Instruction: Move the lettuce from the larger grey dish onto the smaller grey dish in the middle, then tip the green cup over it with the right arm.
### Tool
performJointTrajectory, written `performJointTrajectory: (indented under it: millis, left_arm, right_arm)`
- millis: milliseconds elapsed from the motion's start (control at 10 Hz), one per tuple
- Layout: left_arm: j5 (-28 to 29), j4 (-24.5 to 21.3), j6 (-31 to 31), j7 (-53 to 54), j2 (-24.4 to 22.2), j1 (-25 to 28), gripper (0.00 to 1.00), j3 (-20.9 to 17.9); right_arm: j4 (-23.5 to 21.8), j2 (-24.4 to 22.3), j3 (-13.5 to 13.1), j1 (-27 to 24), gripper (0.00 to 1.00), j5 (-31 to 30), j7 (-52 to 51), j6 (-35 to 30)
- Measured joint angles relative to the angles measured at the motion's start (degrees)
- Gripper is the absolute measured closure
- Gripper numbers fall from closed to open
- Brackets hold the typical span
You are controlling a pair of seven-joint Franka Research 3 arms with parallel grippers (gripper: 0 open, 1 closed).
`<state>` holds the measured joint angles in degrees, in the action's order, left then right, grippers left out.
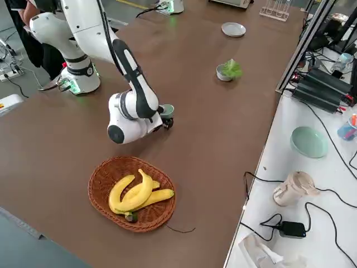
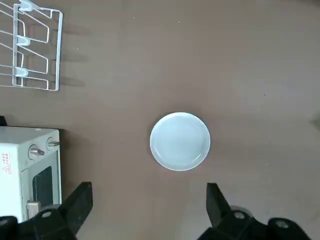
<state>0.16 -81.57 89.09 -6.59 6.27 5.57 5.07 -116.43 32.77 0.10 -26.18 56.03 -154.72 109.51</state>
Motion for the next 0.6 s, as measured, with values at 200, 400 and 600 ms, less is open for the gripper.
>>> performJointTrajectory:
  millis: [200,400,600]
  left_arm:
    - [0.0,0.0,0.0,0.0,0.0,0.0,0.0,0.0]
    - [0.0,0.0,0.0,0.0,0.1,0.0,0.0,0.0]
    - [0.0,0.0,0.0,0.0,0.1,0.5,0.0,0.0]
  right_arm:
    - [0.5,0.3,0.0,-0.3,0.32,-0.1,0.0,0.0]
    - [0.5,0.3,0.0,-0.5,0.28,-0.1,0.0,0.0]
    - [0.6,0.4,0.0,-0.9,0.1,-0.1,0.0,0.0]
